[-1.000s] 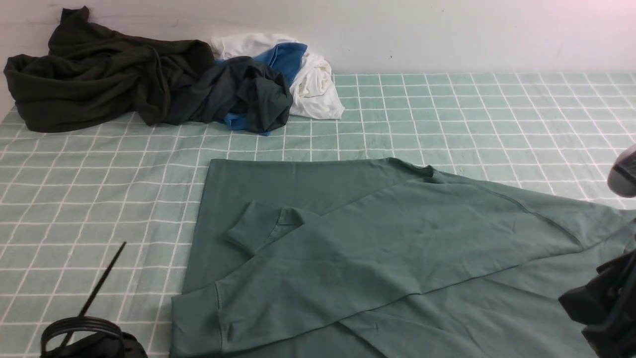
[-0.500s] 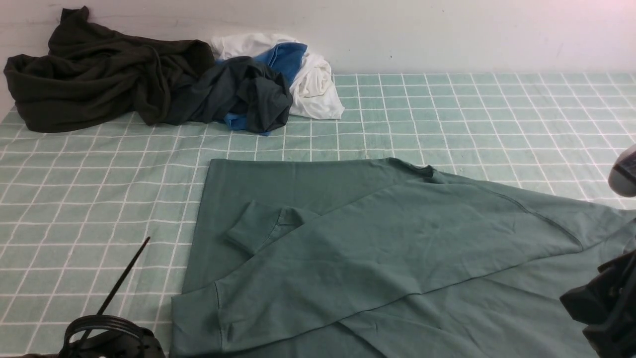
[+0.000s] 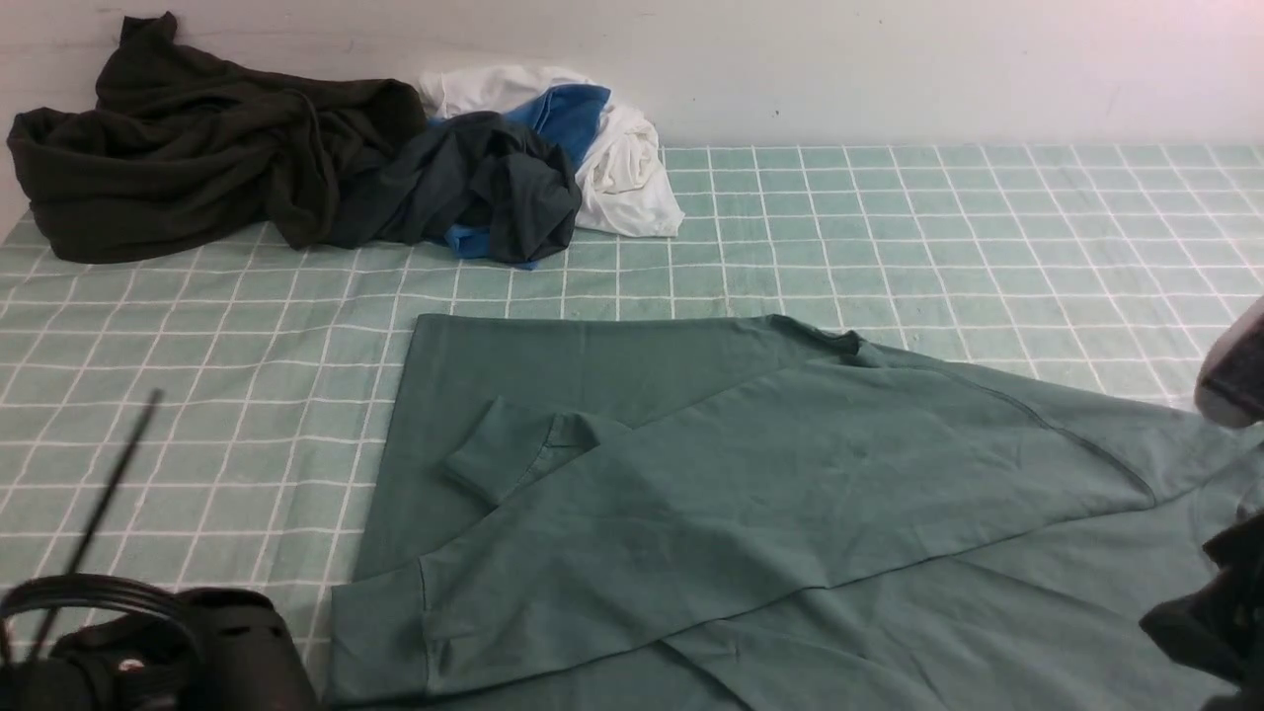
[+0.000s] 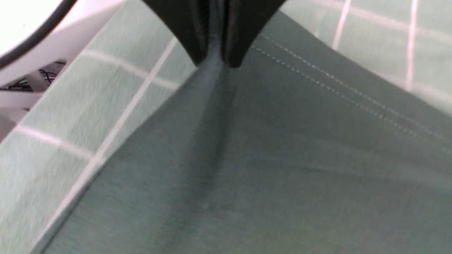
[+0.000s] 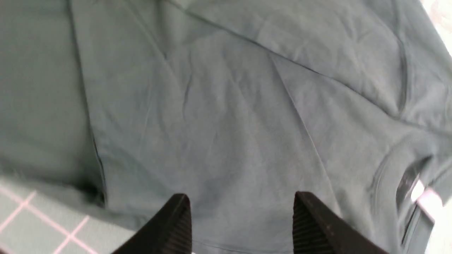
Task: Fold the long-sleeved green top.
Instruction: Use both arms simultaneously to clamp the lower edge of the clothing fabric
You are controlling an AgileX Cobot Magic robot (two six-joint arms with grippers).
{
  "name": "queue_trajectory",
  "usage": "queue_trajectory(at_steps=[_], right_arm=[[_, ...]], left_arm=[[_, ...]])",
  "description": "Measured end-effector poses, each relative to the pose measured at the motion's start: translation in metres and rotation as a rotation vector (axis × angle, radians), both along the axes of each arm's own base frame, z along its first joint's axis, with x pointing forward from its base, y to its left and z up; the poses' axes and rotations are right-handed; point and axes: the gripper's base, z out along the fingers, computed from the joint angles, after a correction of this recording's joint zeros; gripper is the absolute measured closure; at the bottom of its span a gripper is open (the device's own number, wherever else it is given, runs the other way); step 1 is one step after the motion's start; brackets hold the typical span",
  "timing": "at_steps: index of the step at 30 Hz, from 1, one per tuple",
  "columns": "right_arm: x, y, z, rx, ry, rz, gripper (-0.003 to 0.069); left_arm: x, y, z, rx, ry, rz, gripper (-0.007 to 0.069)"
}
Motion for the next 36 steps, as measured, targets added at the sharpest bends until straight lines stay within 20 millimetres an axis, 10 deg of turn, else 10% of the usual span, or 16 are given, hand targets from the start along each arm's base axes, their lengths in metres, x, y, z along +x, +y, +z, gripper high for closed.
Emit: queue_trajectory(at_steps=[7,18,31,36], right_arm=[[-0.011,0.009,-0.058,-0.129,0.229,0.363,0.0265],[-0.012,0.010,-0.154,-0.253,0.346,0.607,0.0263],[-0.001,0.008,-0.178,-0.377,0.338,0.728,0.0305],[0.005,0.011,-0.176,-0.387,0.317,0.738,0.0472]], left_arm=[[0.004,0.034,0.013,-0.012,-0.024,0.136,0.0612],[0.009,0.032,0.012,-0.074,-0.065,0.160,0.0612],[0.011,0.030,0.012,-0.103,-0.090,0.158,0.0612],[0.011,0.030,0.013,-0.104,-0.091,0.159,0.0612]])
